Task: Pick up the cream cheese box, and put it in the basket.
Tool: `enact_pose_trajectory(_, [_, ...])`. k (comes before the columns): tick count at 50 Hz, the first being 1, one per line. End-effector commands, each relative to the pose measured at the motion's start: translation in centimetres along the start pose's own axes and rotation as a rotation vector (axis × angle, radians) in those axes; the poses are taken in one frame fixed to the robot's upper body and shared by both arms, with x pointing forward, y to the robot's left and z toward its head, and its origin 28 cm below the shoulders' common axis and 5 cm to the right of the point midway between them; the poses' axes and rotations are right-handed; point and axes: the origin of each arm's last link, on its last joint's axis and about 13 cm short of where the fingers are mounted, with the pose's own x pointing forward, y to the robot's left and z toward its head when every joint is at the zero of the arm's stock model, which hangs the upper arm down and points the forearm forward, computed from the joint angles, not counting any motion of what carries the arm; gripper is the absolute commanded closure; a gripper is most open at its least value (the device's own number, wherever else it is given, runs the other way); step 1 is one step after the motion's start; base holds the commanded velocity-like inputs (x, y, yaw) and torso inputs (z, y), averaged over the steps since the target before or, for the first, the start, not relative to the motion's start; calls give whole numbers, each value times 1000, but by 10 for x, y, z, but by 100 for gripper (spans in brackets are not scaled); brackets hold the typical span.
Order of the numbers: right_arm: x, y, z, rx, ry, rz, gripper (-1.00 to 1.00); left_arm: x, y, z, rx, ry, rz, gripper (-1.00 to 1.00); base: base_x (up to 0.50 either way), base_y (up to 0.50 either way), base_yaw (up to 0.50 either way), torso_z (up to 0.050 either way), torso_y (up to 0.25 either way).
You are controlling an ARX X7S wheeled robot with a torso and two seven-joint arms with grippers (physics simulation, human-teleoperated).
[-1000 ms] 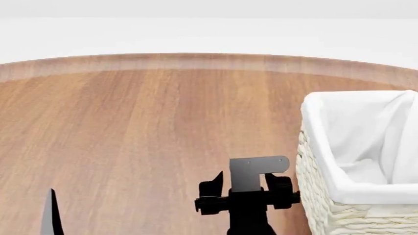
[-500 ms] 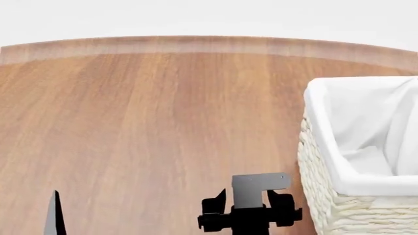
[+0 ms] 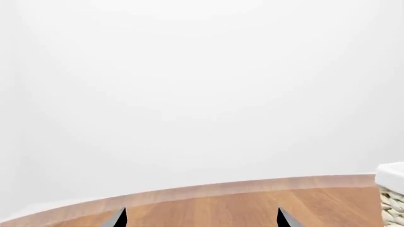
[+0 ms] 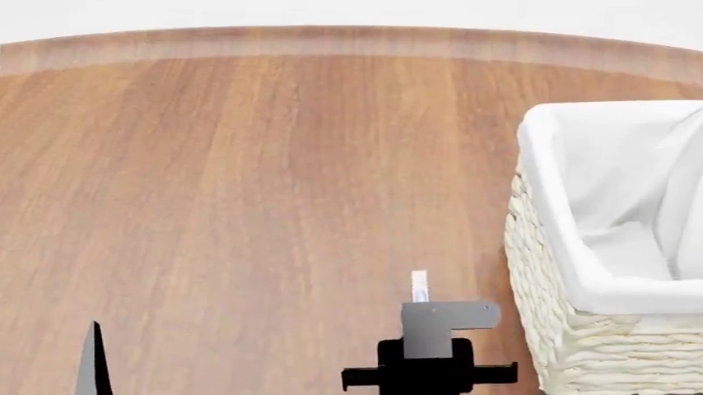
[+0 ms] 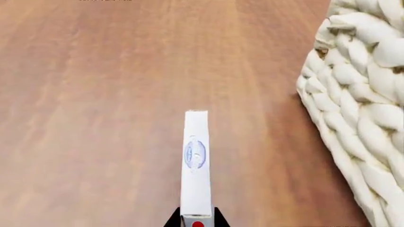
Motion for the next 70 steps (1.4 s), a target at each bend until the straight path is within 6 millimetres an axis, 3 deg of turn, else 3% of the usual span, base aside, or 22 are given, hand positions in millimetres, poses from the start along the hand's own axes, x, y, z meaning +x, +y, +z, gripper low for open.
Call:
enact_pose_trajectory(1, [2,0,7,9,-29,3,100,0,0,-1,-5,-1,-1,-100,0,0,0,0,0])
enact_pose_trajectory(8, [11,1,40,6,-131,3,100,0,0,-2,-10,3,-5,-100,0,0,0,0,0])
enact_pose_trajectory(12, [15,5,69,17,-214,20,100,0,0,-2,-21,14,-13,-100,0,0,0,0,0])
enact_pose_trajectory(17, [-2,7,97,15,-282,36,100,-1,-1,-2,-16,17,-24,-100,-2,0,0,0,236])
enact_pose_trajectory(31, [-33,9,141,11,-399,74,100,-1,-1,-2,-16,17,-30,-100,-7,0,0,0,250])
enact_pose_trajectory(45, [-76,-7,209,4,-569,94,100,-2,-3,-2,-1,7,-43,-100,0,0,0,0,101])
enact_pose_trajectory(54, [-92,-46,253,32,-645,31,100,-2,-3,-2,-1,7,-45,-100,0,0,0,0,0])
enact_pose_trajectory(62, [-94,-83,272,69,-643,4,100,-1,-3,-2,5,11,-49,-100,0,0,0,0,0])
enact_pose_trajectory(70, [-90,-138,283,81,-551,-3,100,-1,-2,-4,2,13,-46,-100,0,0,0,0,0])
